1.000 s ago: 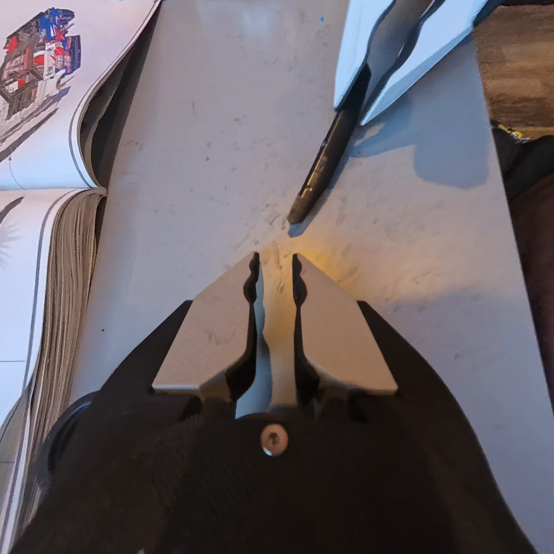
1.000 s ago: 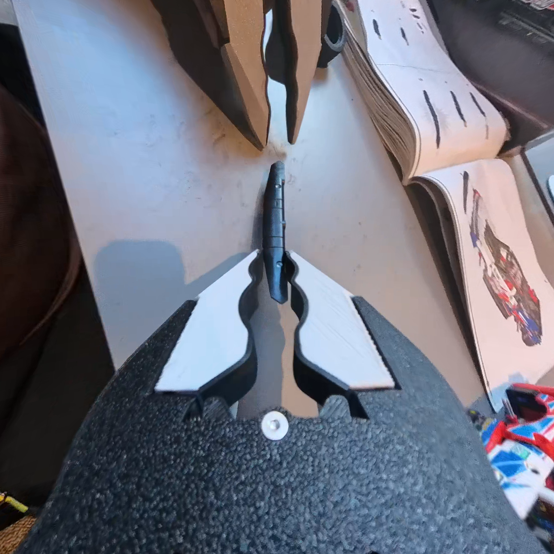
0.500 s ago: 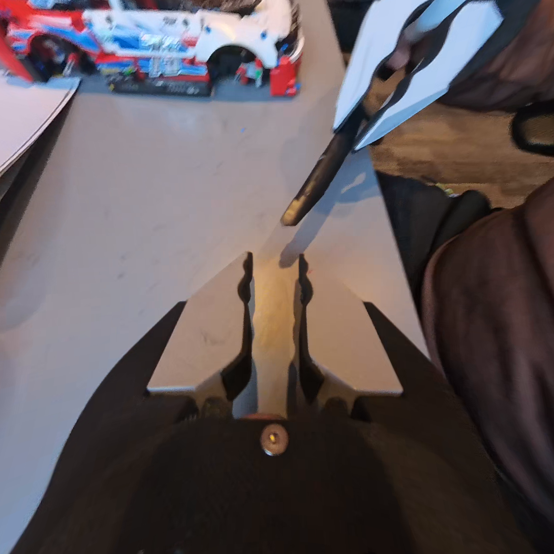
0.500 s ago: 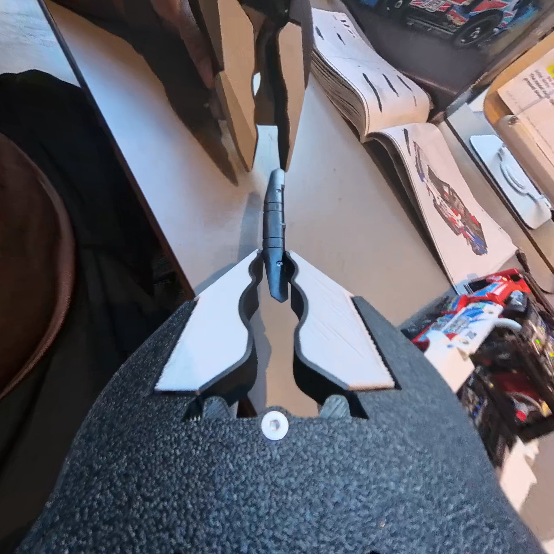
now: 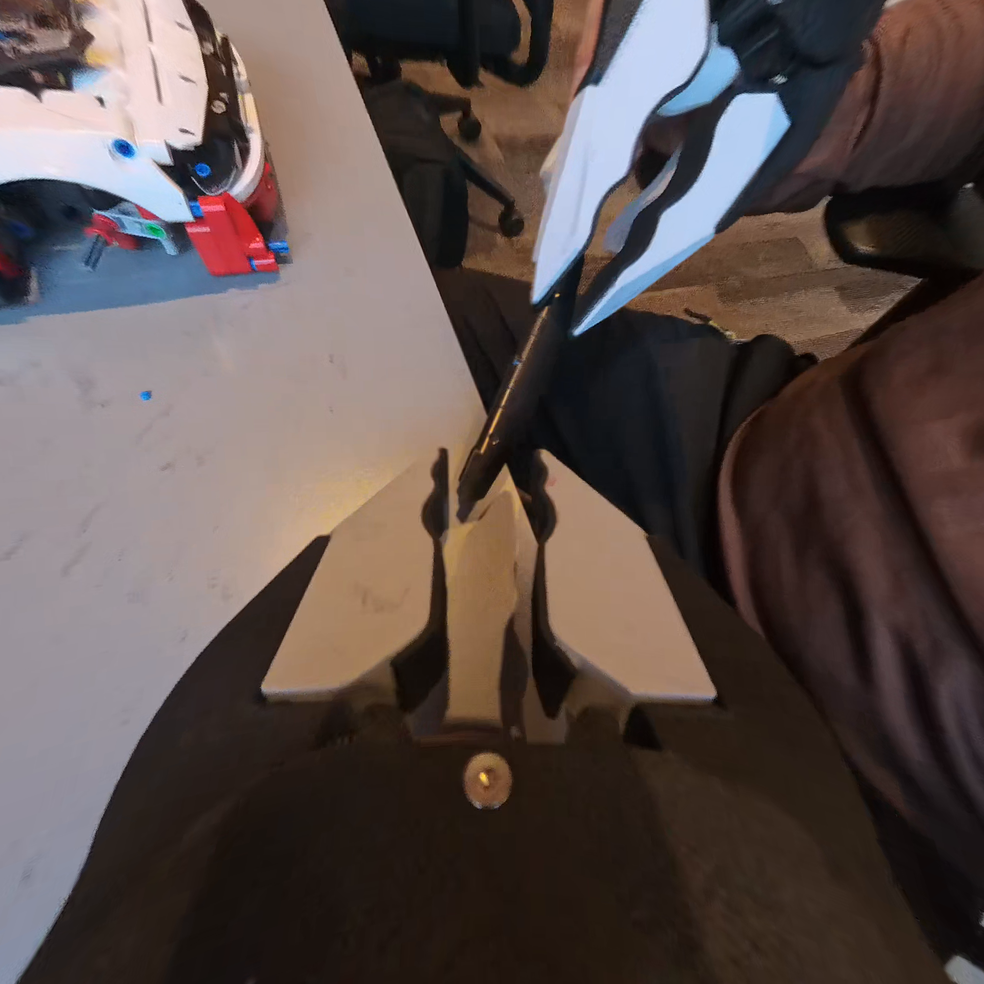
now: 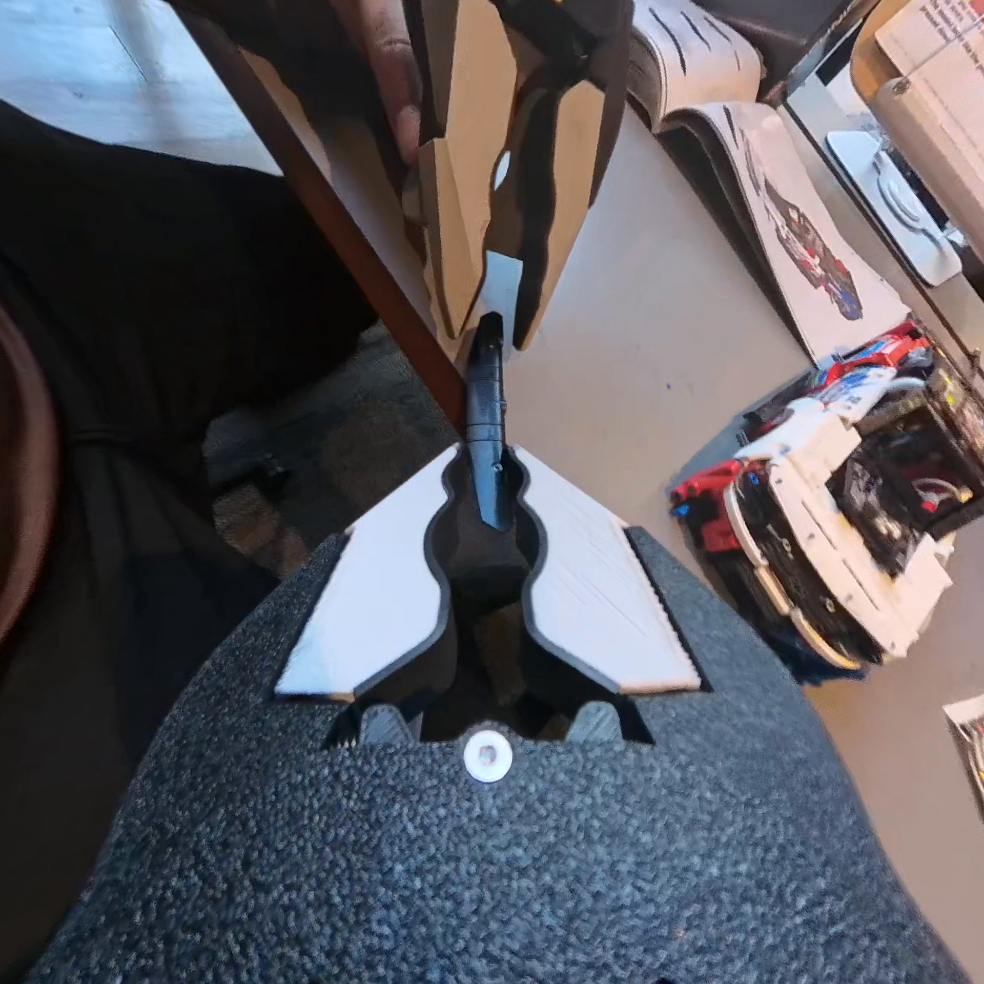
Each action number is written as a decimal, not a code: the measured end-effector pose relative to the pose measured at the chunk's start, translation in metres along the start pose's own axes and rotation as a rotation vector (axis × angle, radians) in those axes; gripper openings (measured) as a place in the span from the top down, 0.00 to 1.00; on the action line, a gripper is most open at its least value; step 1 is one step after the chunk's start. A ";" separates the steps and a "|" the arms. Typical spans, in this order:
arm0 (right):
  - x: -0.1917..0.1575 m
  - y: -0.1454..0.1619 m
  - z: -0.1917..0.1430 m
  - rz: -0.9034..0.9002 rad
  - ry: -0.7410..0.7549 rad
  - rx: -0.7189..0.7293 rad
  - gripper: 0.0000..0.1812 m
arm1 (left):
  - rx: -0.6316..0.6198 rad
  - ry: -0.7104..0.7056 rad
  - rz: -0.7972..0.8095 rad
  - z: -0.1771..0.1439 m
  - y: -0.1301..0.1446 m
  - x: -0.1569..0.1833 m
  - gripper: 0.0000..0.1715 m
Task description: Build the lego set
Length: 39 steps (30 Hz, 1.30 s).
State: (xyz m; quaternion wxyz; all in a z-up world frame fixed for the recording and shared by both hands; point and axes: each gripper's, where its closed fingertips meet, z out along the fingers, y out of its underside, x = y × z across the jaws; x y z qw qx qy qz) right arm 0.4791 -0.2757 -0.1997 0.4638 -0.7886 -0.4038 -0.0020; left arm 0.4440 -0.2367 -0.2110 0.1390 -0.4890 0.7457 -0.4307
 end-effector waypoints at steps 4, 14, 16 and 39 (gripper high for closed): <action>0.017 0.019 -0.024 0.004 0.071 -0.023 0.93 | 0.056 -0.022 -0.018 0.003 -0.013 -0.005 0.86; 0.066 0.063 -0.047 0.023 -0.006 0.050 0.93 | 0.285 -0.056 -0.153 -0.019 -0.038 -0.025 0.91; 0.070 0.071 -0.039 -0.015 -0.080 0.045 0.93 | 0.276 -0.059 -0.146 -0.014 -0.041 -0.025 0.92; 0.105 0.101 -0.014 -0.271 -0.291 -0.021 0.93 | -0.047 -0.376 -0.080 0.062 -0.050 -0.079 0.91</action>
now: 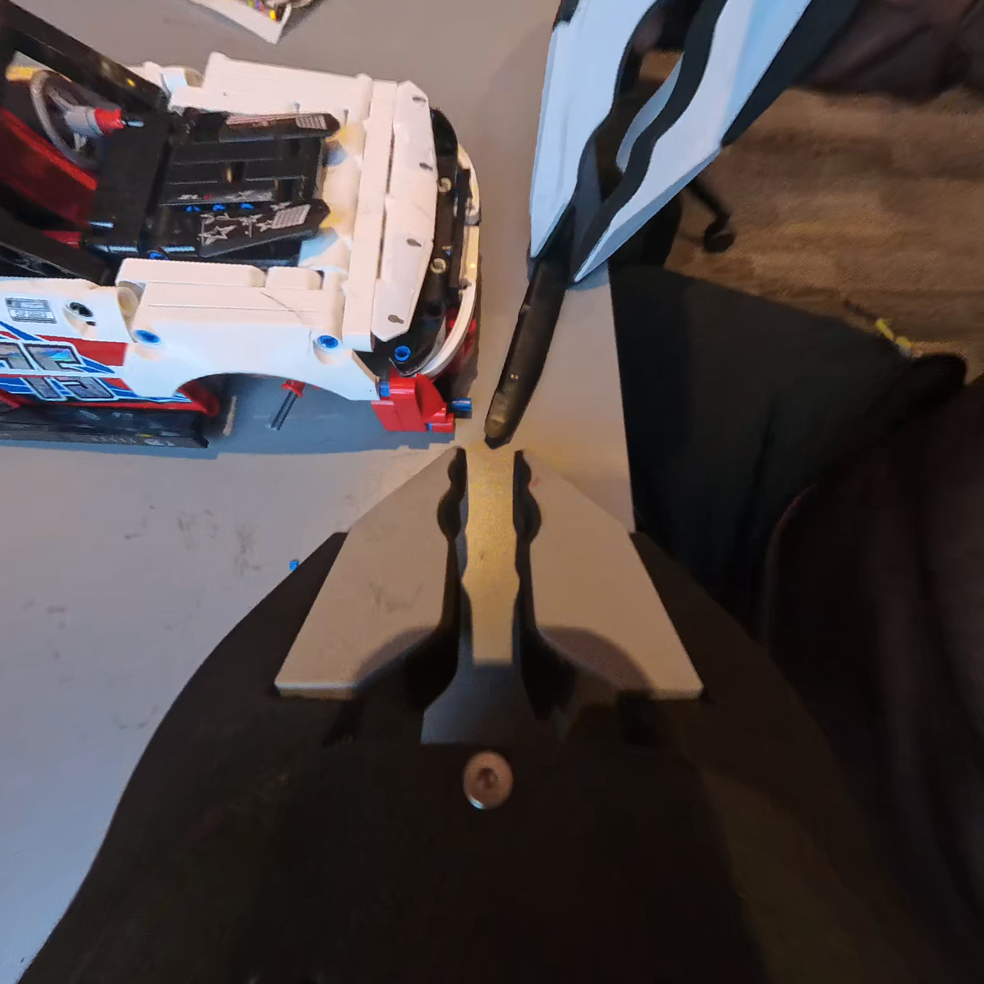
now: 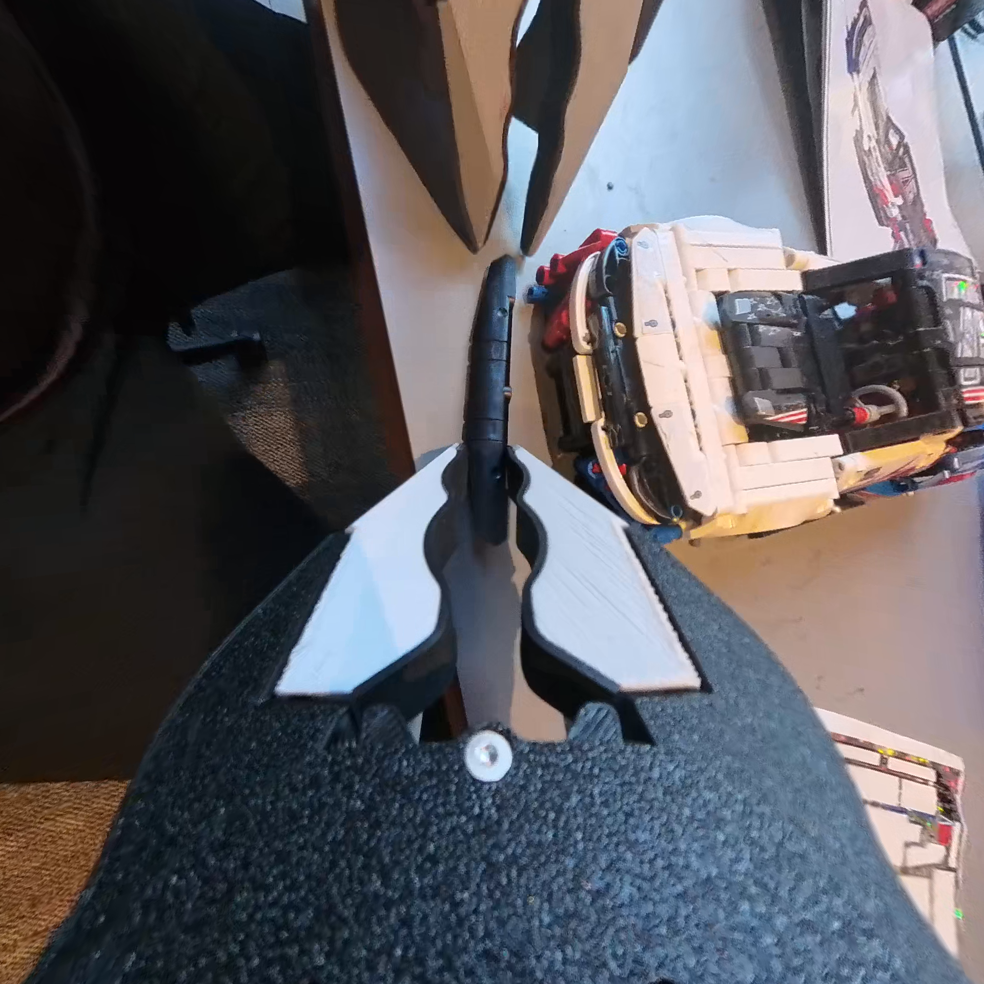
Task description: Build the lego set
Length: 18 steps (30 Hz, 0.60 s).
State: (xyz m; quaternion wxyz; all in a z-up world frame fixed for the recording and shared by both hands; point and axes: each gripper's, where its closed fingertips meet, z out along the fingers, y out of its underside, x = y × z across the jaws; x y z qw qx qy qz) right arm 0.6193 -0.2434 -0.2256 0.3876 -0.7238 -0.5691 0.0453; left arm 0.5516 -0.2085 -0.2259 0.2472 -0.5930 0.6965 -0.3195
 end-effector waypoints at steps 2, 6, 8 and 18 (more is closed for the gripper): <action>0.001 0.000 0.000 -0.018 0.000 -0.010 0.93 | -0.012 -0.024 0.019 0.002 0.000 -0.001 0.91; 0.009 0.000 -0.001 -0.075 0.038 -0.026 0.93 | -0.009 -0.034 0.038 0.003 -0.001 0.000 0.90; 0.003 -0.007 -0.001 -0.085 0.011 0.010 0.93 | -0.005 -0.050 0.044 0.003 -0.002 0.000 0.90; 0.006 0.002 -0.020 0.028 0.062 0.081 0.90 | -0.006 -0.034 -0.011 0.006 -0.004 0.001 0.84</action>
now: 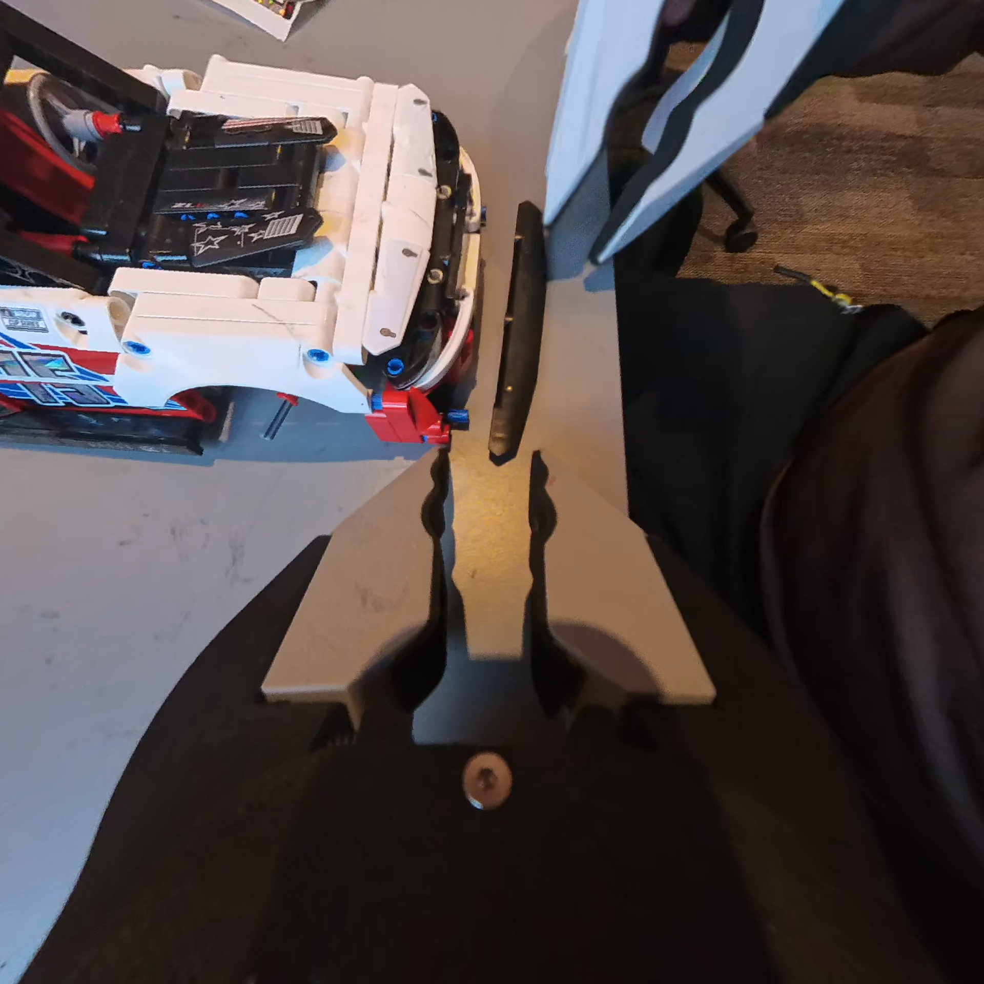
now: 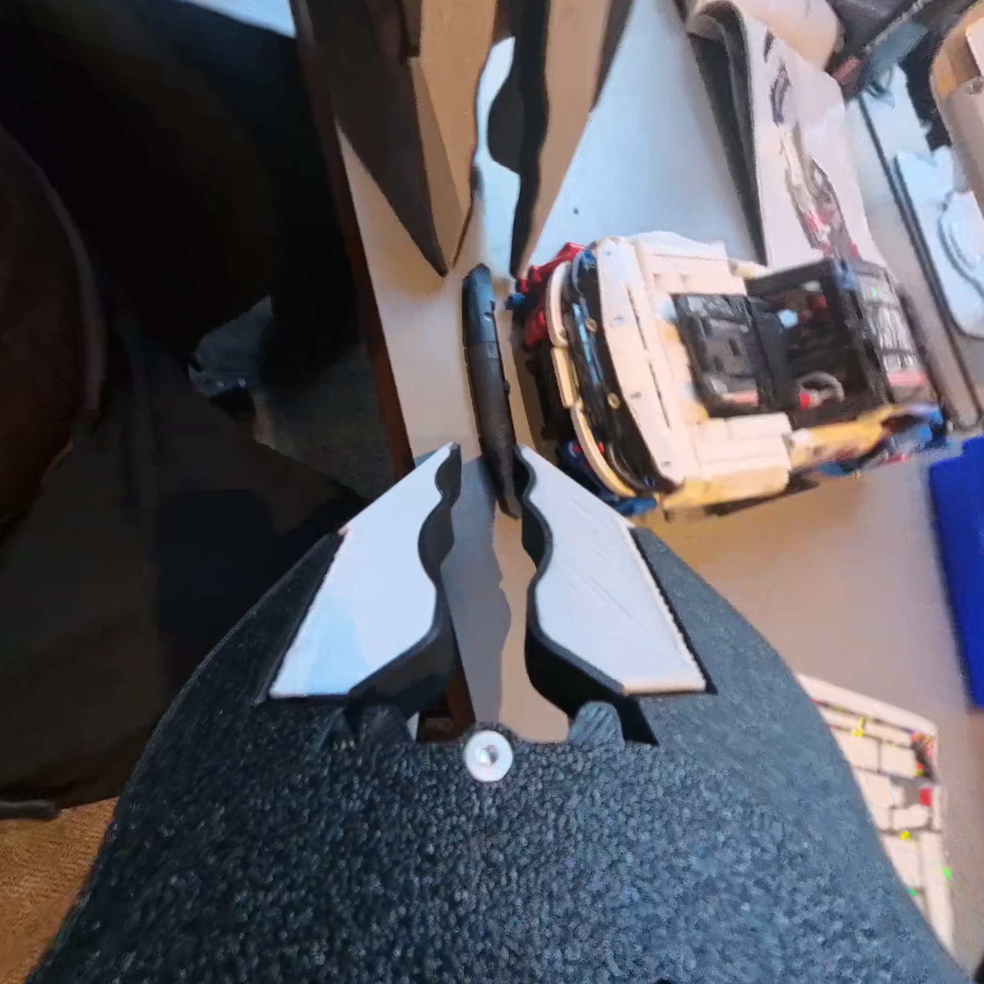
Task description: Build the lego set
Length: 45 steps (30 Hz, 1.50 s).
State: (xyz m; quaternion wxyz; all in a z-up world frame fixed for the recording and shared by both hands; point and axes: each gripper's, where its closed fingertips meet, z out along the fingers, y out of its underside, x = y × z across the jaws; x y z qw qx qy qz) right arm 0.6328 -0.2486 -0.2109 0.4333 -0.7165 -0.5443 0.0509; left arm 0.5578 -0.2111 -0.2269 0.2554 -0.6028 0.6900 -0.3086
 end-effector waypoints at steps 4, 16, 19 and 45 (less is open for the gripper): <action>0.018 0.019 -0.019 0.136 0.052 0.036 0.91 | 0.000 0.049 0.028 0.000 0.000 0.008 0.87; 0.010 0.030 0.003 0.284 -0.190 0.011 0.91 | -0.002 0.121 -0.068 0.001 0.000 0.008 0.92; 0.003 0.026 0.004 0.257 -0.226 0.010 0.95 | -0.004 0.117 -0.085 0.002 0.000 0.006 0.95; 0.015 0.028 0.004 0.015 0.015 -0.058 0.94 | 0.001 -0.135 0.216 0.005 -0.004 0.004 0.97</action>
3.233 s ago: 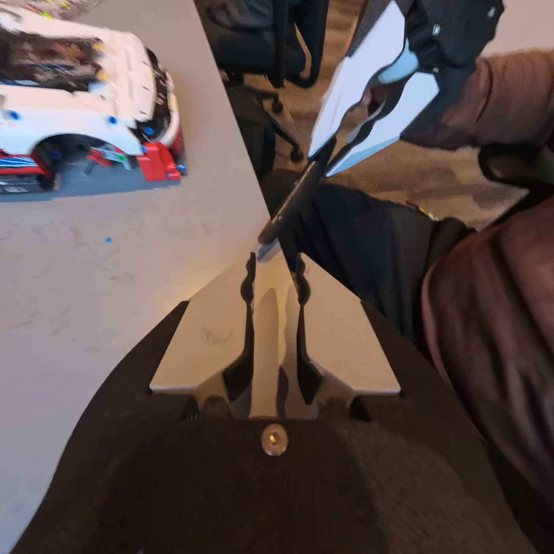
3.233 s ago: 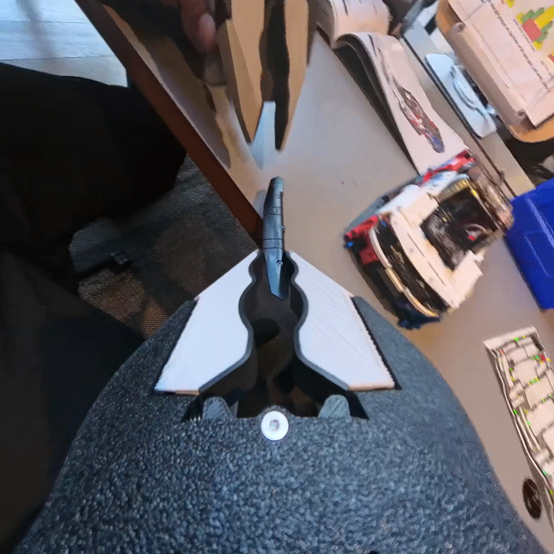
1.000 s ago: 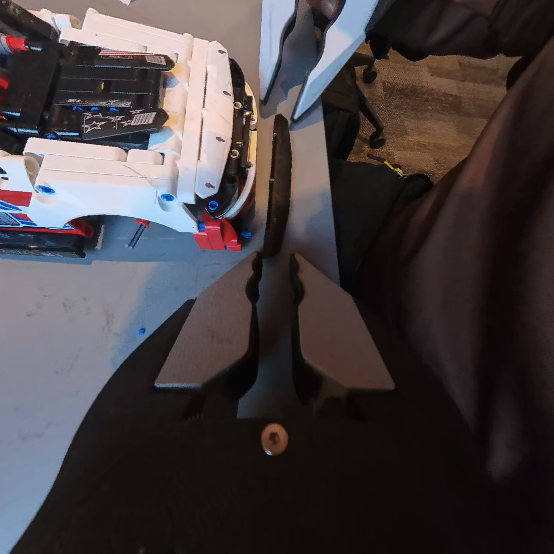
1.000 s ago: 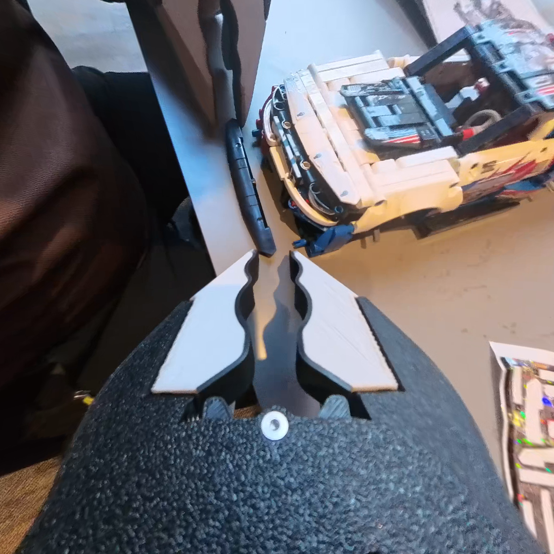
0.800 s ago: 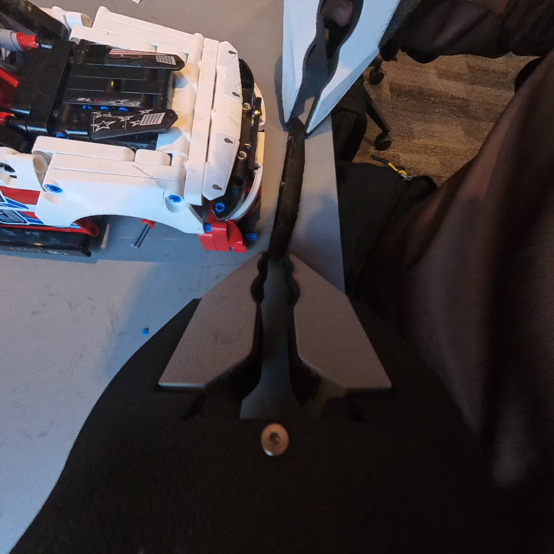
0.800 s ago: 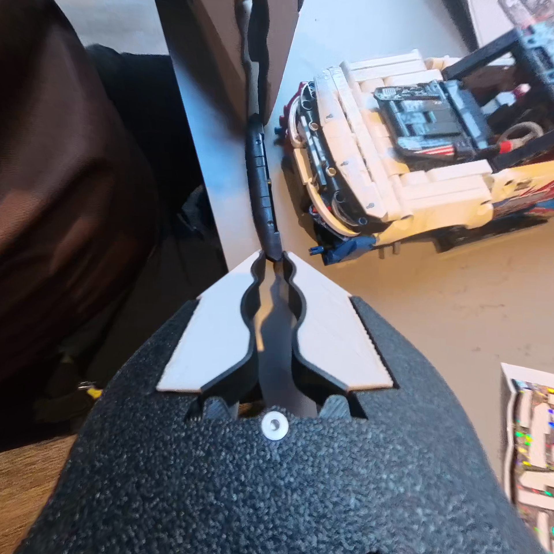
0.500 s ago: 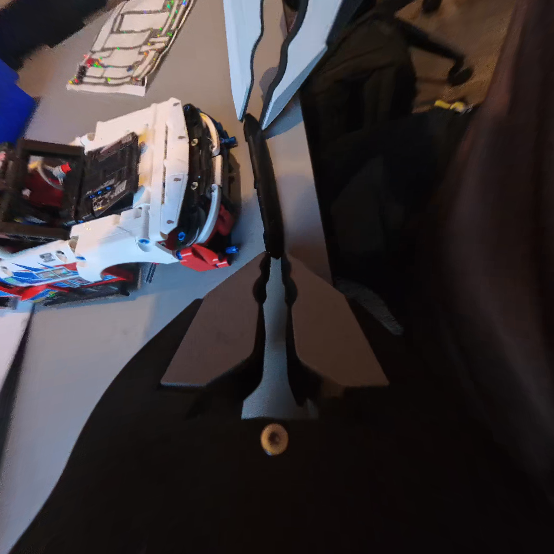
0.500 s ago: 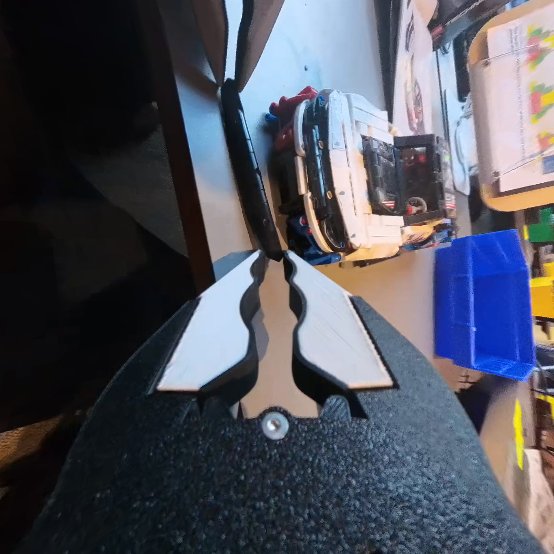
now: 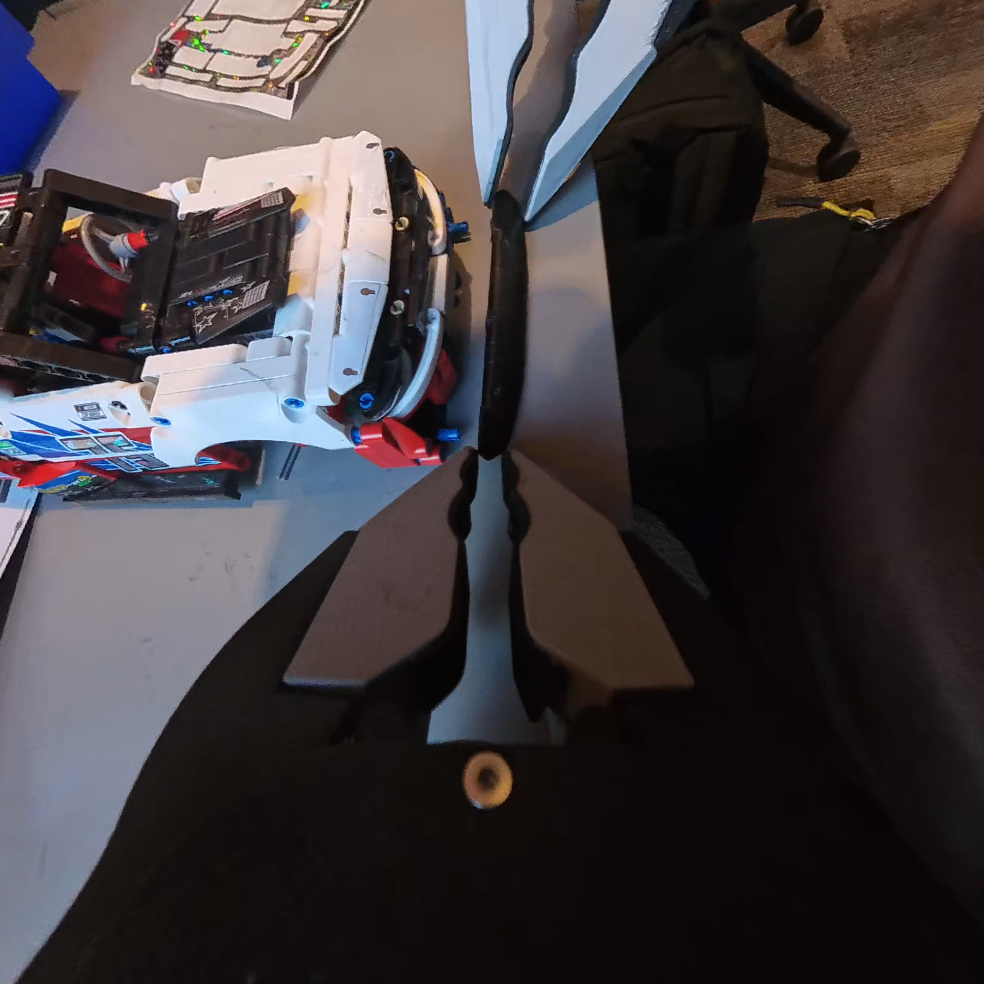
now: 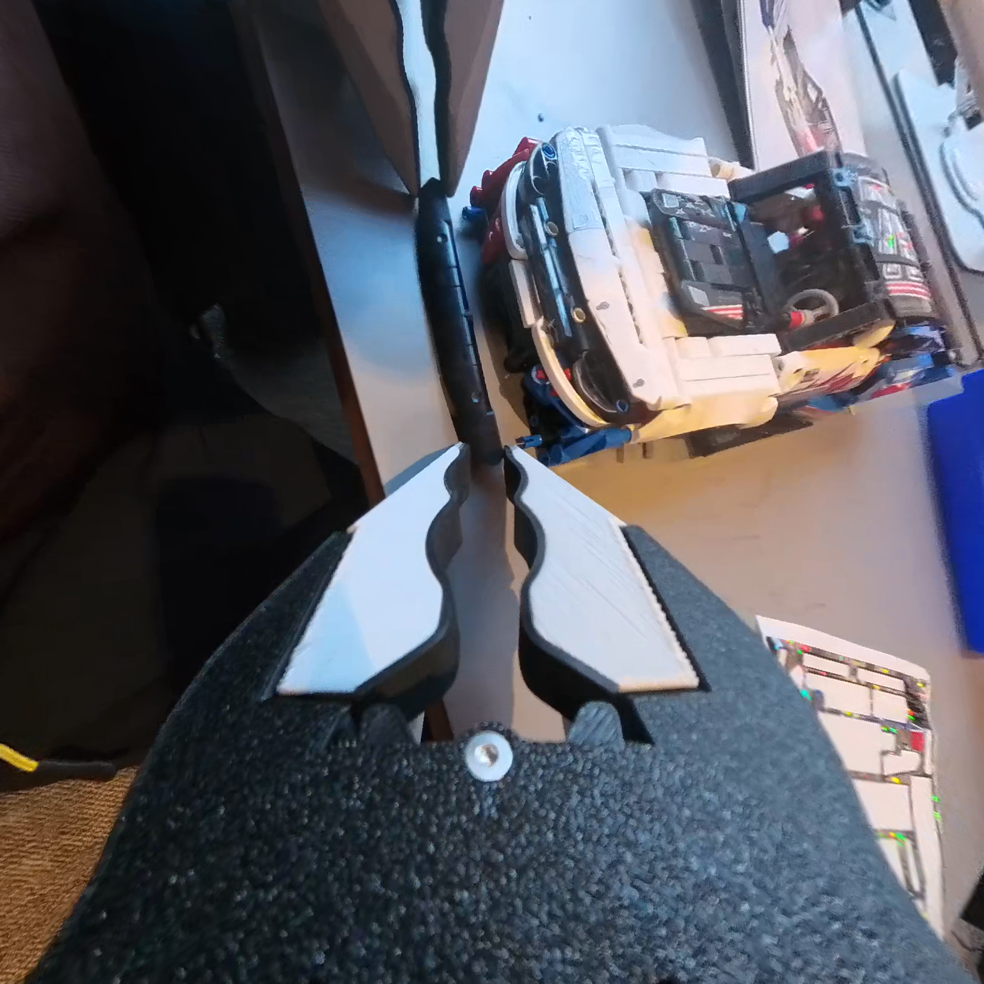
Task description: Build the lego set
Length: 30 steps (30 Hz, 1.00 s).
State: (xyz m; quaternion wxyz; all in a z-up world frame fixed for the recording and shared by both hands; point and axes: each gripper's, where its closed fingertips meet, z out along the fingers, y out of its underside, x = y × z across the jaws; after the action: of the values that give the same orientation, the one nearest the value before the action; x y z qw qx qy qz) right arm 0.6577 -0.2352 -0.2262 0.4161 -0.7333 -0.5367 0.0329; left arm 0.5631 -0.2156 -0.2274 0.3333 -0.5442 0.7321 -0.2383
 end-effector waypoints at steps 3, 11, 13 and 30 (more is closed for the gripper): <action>0.002 0.000 0.001 0.026 -0.016 0.009 0.93 | -0.001 -0.013 0.004 0.002 -0.001 -0.002 0.96; 0.009 0.003 0.002 0.053 -0.009 0.023 0.90 | -0.004 -0.013 -0.016 0.003 -0.001 -0.004 0.96; 0.010 0.003 0.003 0.072 -0.018 0.028 0.90 | -0.006 -0.015 -0.027 0.003 -0.001 -0.005 0.96; 0.012 0.001 0.007 0.096 -0.003 0.013 0.92 | 0.008 -0.017 -0.067 0.001 -0.002 -0.010 0.96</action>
State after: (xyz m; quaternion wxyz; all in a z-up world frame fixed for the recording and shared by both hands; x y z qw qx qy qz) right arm 0.6601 -0.2215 -0.2266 0.4181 -0.7555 -0.5011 0.0574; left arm 0.5668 -0.2068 -0.2248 0.3337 -0.5690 0.7097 -0.2474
